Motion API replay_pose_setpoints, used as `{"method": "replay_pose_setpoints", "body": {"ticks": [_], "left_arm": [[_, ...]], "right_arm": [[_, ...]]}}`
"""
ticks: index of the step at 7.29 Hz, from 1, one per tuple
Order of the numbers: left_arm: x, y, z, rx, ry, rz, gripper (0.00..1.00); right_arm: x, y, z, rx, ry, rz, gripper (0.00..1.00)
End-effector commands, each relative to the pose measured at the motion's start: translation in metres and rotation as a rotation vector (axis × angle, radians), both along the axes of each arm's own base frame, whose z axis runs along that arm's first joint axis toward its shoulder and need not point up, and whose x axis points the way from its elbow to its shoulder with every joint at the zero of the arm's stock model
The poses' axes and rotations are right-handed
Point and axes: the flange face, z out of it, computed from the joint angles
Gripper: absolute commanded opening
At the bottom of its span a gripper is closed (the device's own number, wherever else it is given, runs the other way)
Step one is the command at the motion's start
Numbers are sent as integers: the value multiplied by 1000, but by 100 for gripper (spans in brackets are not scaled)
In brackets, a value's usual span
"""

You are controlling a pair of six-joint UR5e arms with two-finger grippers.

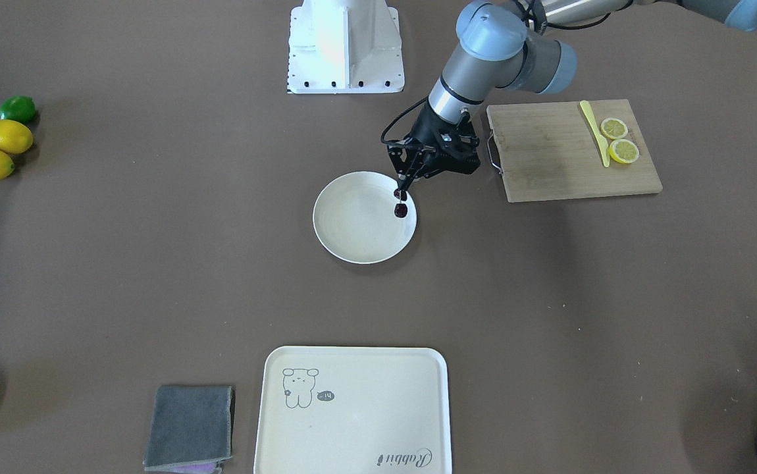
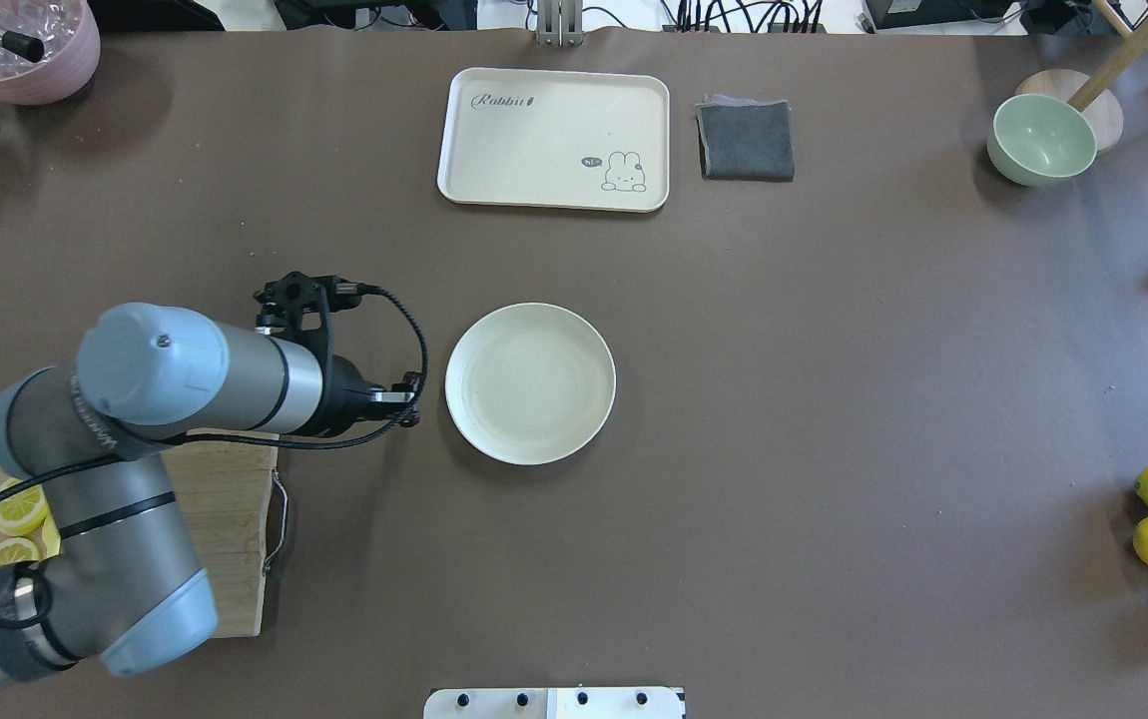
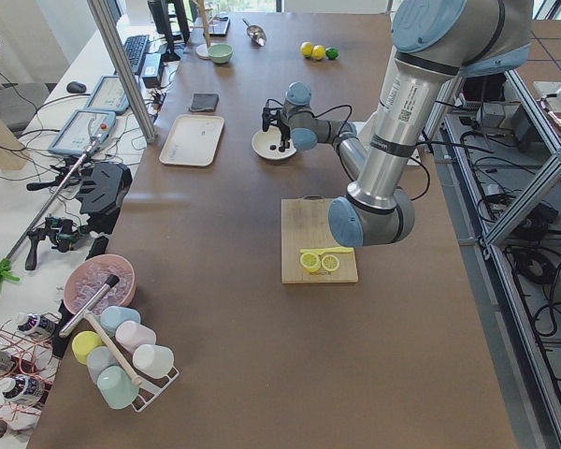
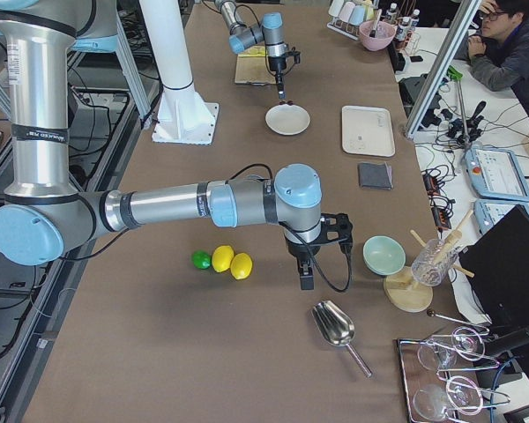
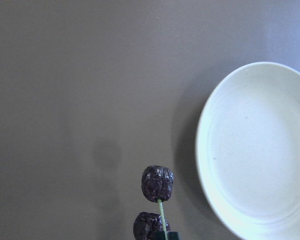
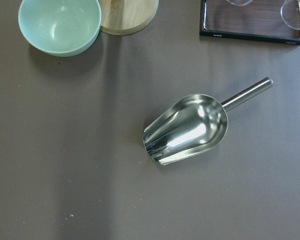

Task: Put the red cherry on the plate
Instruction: 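Carry the cherries with the left gripper and set them on the white plate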

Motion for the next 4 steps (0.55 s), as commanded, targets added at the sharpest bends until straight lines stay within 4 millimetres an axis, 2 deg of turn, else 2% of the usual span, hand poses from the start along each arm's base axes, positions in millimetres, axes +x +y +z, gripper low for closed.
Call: {"method": "replay_pose_setpoints", "body": {"ticks": [1, 2, 3, 4], "left_arm": [[29, 10, -7, 22, -14, -24, 87], [28, 13, -13, 36, -7, -42, 98], [21, 15, -16, 31, -18, -38, 98], [-4, 6, -25, 3, -92, -43, 98]], "right_arm": [[-1, 14, 15, -34, -4, 0, 100], [-1, 16, 17, -40, -3, 0, 100], [-2, 19, 22, -55, -4, -2, 100], [-2, 24, 28, -68, -7, -2, 100]]}}
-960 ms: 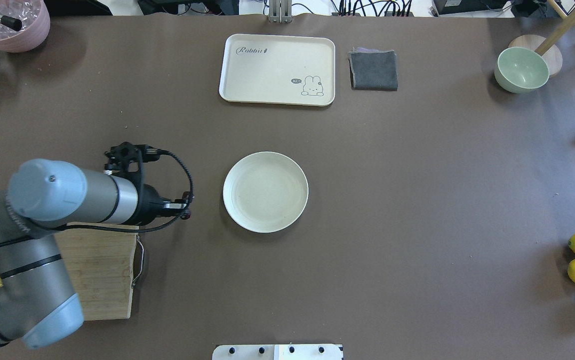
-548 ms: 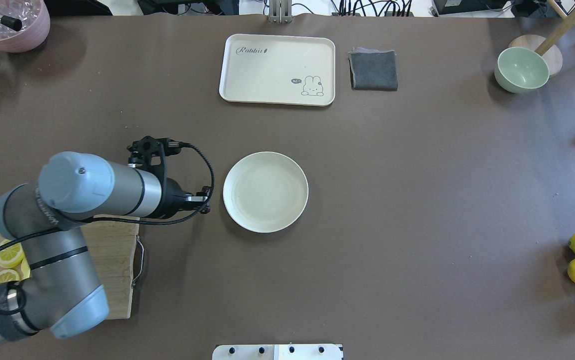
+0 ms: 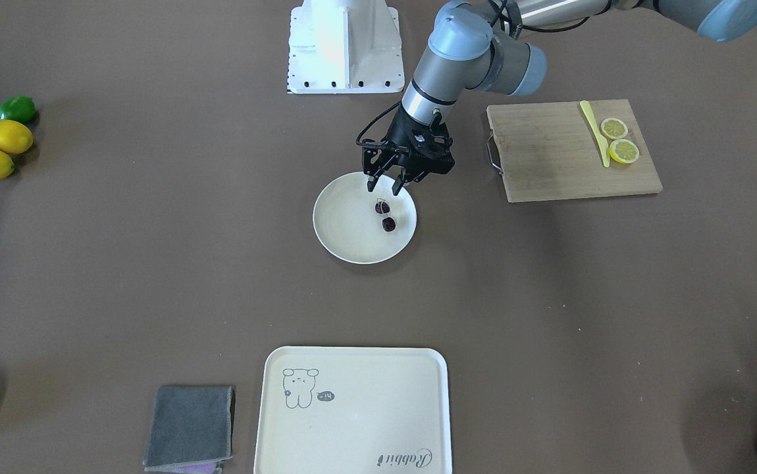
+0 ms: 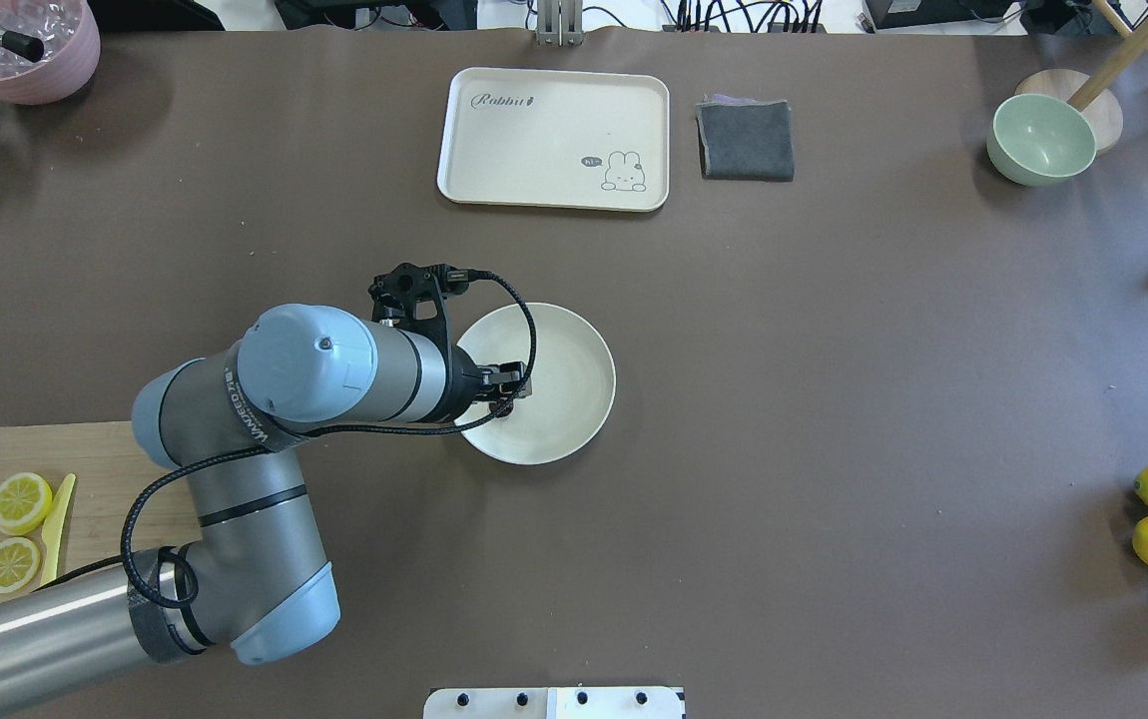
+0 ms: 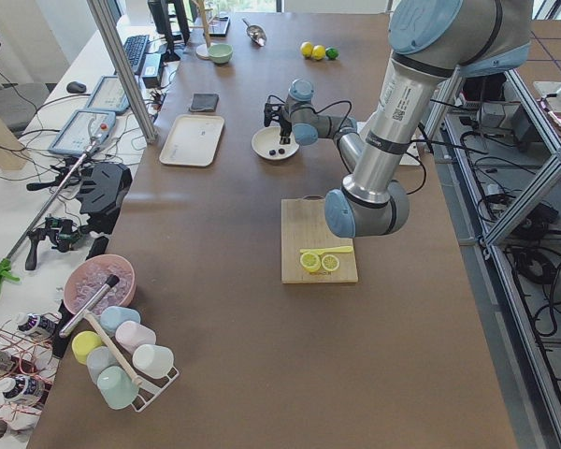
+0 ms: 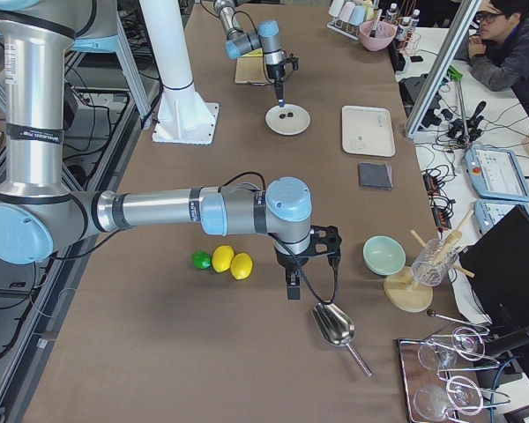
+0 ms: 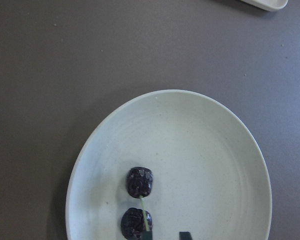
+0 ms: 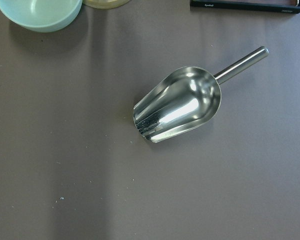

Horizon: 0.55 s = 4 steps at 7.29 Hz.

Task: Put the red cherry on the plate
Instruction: 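Carry the cherries with the left gripper and set them on the white plate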

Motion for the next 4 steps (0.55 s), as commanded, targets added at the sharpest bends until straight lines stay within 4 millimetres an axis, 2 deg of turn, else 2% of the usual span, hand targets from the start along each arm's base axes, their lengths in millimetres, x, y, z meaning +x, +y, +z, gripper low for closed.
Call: {"method": "replay_pose_setpoints", "body": {"ticks": [1, 2, 3, 4], "left_arm": [[-74, -29, -19, -17, -140, 62, 98], [-125, -60, -13, -4, -231, 105, 98], [-190, -89, -1, 44, -343, 171, 98], [-257, -99, 25, 108, -437, 247, 98]], "right_arm": [[-1, 7, 12, -28, -4, -1, 100], [-1, 7, 15, -34, -6, -1, 100], [-2, 7, 19, -55, -8, -1, 100], [-4, 7, 23, -65, -19, -5, 100]]}}
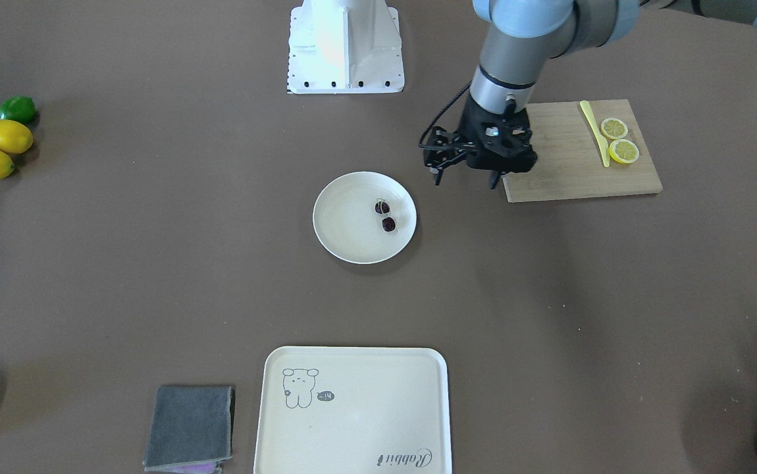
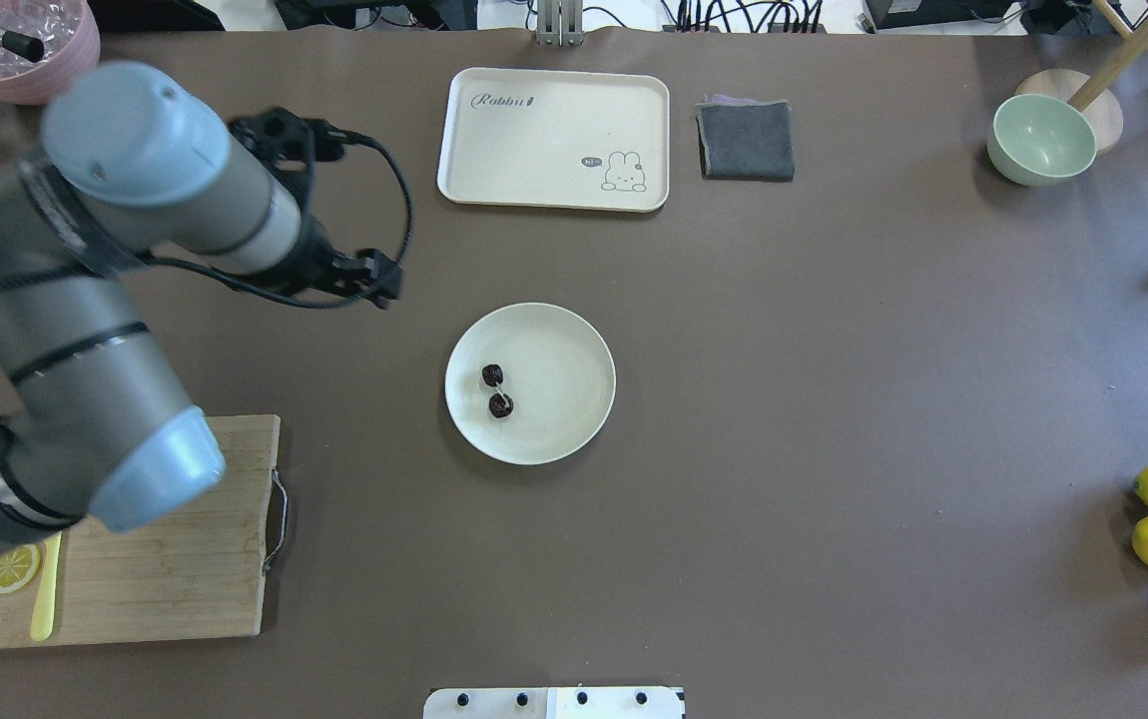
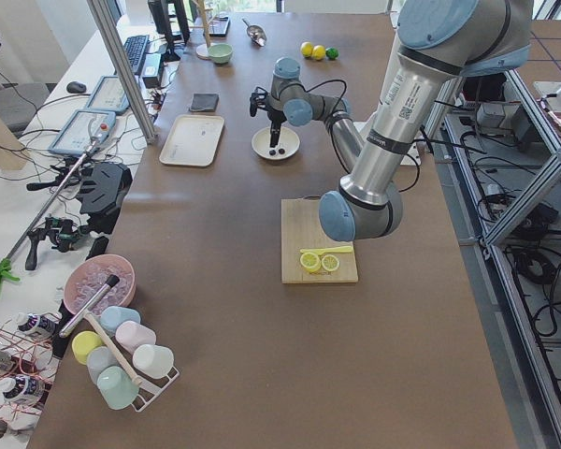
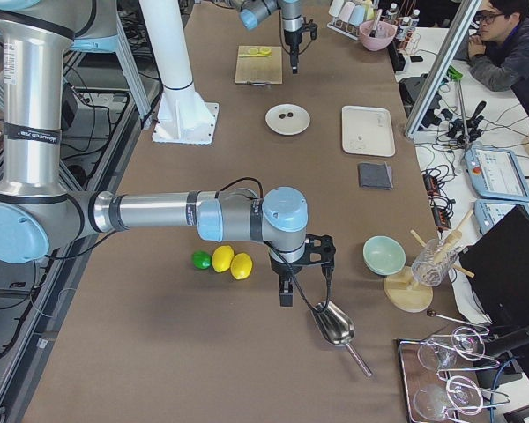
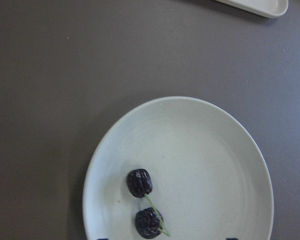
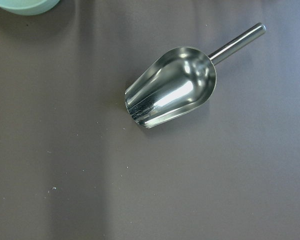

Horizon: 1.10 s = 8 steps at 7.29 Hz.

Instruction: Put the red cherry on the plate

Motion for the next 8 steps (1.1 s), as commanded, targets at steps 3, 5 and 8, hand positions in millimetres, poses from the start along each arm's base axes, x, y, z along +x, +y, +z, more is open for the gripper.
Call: {"method": "replay_pose_setpoints", "body": {"ticks": [3, 5, 8], "left_arm": [[-250, -32, 198, -11, -218, 241, 98], [-399, -45, 262, -104, -213, 51, 98], [-474, -7, 346, -85, -114, 140, 98]], "right_arm": [[-8, 0, 9, -26, -35, -13, 100], [-11, 2, 17, -43, -38, -19, 100], [-11, 6, 22, -50, -36, -17, 100]]}}
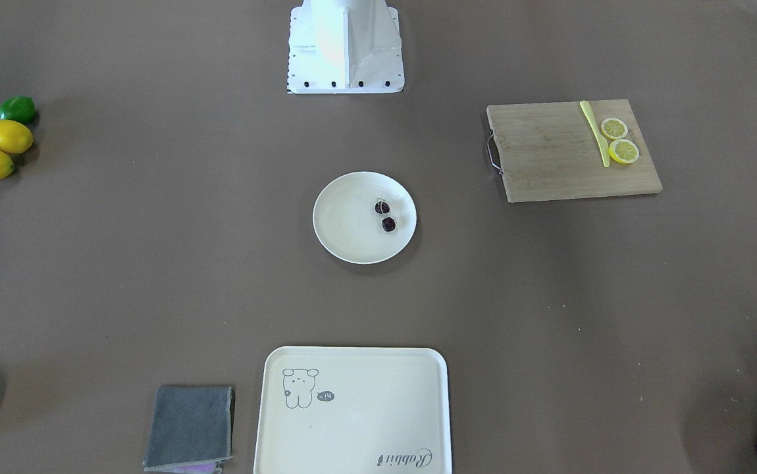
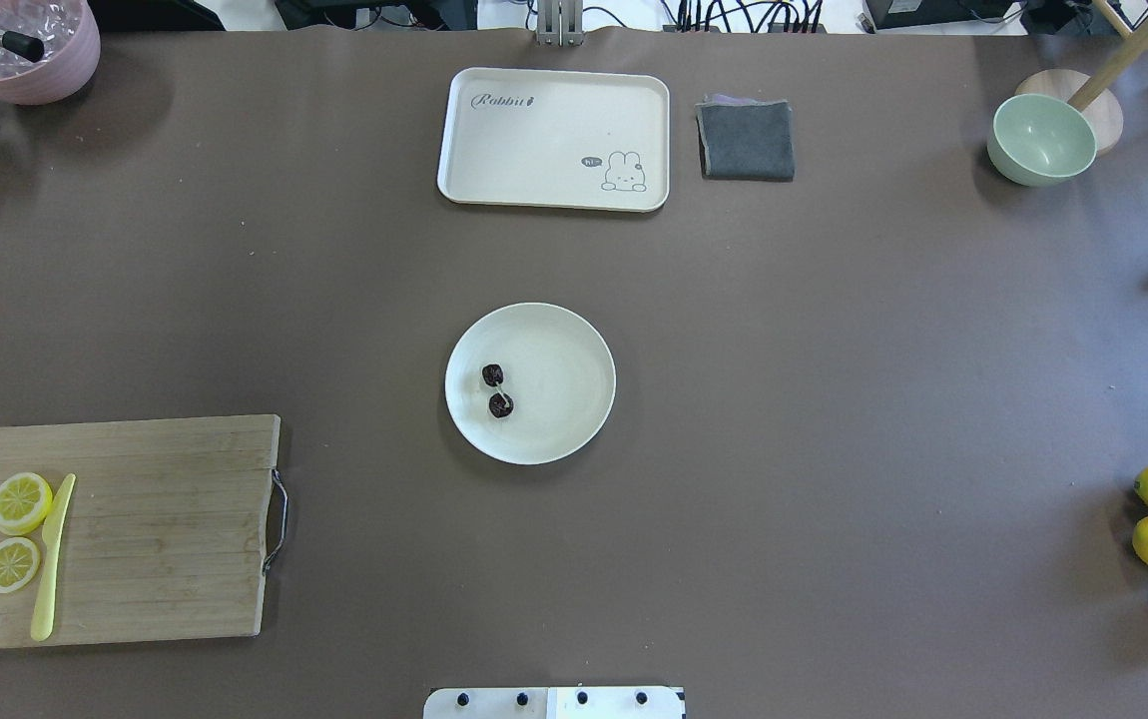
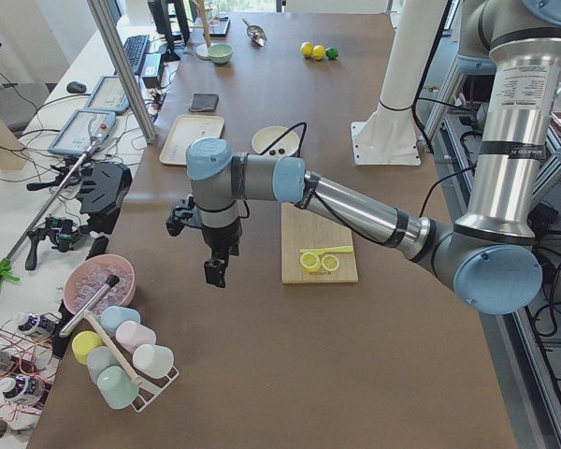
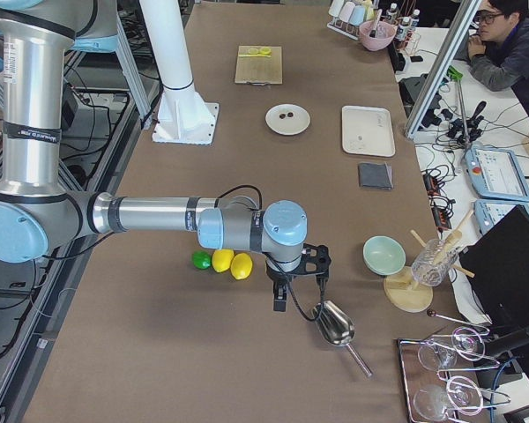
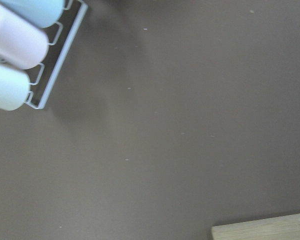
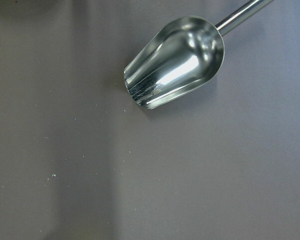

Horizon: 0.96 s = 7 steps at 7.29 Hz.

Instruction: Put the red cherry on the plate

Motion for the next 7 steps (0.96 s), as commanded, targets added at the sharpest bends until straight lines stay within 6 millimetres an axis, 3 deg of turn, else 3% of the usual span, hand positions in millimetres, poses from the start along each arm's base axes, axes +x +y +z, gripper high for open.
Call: {"method": "replay_pose_setpoints", "body": {"ticks": [1, 4, 6, 7], "left_arm": [[-25, 33, 54, -74, 43, -22, 98], [-21, 41, 84, -153, 73, -50, 98], [-17, 63, 114, -139, 76, -104, 98], [-16, 74, 120, -129, 76, -137, 98]], "right_arm": [[-1, 0, 4, -8, -1, -1, 100], [-1, 1, 7, -12, -1, -1, 100], [-1, 2, 10, -17, -2, -3, 100], [-1, 2, 10, -17, -2, -3, 100]]}}
